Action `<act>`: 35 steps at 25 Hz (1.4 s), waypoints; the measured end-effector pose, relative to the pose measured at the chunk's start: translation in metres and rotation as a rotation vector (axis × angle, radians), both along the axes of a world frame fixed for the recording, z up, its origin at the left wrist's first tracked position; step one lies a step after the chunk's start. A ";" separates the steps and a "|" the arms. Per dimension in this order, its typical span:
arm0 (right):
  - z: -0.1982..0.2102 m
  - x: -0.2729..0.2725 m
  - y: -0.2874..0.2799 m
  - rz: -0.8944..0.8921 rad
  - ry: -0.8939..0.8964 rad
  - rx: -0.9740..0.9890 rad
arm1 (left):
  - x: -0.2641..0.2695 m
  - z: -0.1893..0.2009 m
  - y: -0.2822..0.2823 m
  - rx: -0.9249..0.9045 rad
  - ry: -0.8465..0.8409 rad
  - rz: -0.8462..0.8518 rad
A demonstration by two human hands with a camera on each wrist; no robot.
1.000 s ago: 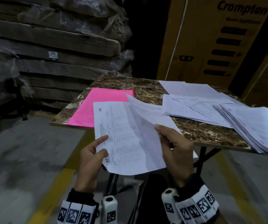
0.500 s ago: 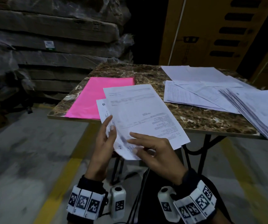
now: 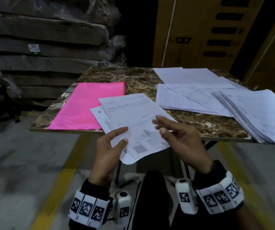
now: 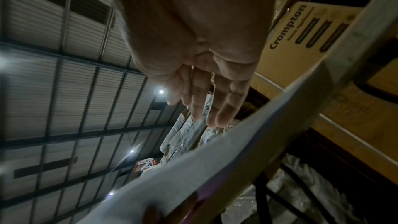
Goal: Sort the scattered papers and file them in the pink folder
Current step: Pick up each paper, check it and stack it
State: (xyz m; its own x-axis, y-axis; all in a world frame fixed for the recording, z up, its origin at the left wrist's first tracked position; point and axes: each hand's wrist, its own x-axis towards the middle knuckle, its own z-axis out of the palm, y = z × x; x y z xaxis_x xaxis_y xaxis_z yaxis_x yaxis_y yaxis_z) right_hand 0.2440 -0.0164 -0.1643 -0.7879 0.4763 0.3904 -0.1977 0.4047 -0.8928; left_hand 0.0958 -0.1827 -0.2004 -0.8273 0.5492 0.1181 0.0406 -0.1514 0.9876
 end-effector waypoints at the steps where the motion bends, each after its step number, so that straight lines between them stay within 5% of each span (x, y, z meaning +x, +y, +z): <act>1: 0.009 0.002 0.014 -0.042 -0.013 0.043 | -0.003 0.004 0.005 0.006 -0.021 0.006; 8: 0.063 -0.008 0.111 -0.232 -0.018 0.197 | -0.026 0.070 0.034 0.132 0.076 0.060; 14: 0.088 -0.030 0.133 -0.284 0.002 -0.022 | -0.039 0.120 0.073 0.230 0.152 0.006; 18: 0.075 -0.034 0.132 -0.347 -0.025 -0.059 | -0.058 0.088 0.086 0.096 0.047 0.011; 23: 0.048 -0.043 0.138 -0.278 -0.574 0.080 | -0.080 0.043 0.090 -0.286 0.069 -0.093; 32: 0.075 -0.102 0.185 -0.355 -0.700 0.354 | -0.101 0.036 0.106 -0.388 0.245 -0.013; 35: 0.076 -0.127 0.214 -0.265 -0.929 0.616 | -0.101 0.024 0.105 -0.342 0.209 -0.011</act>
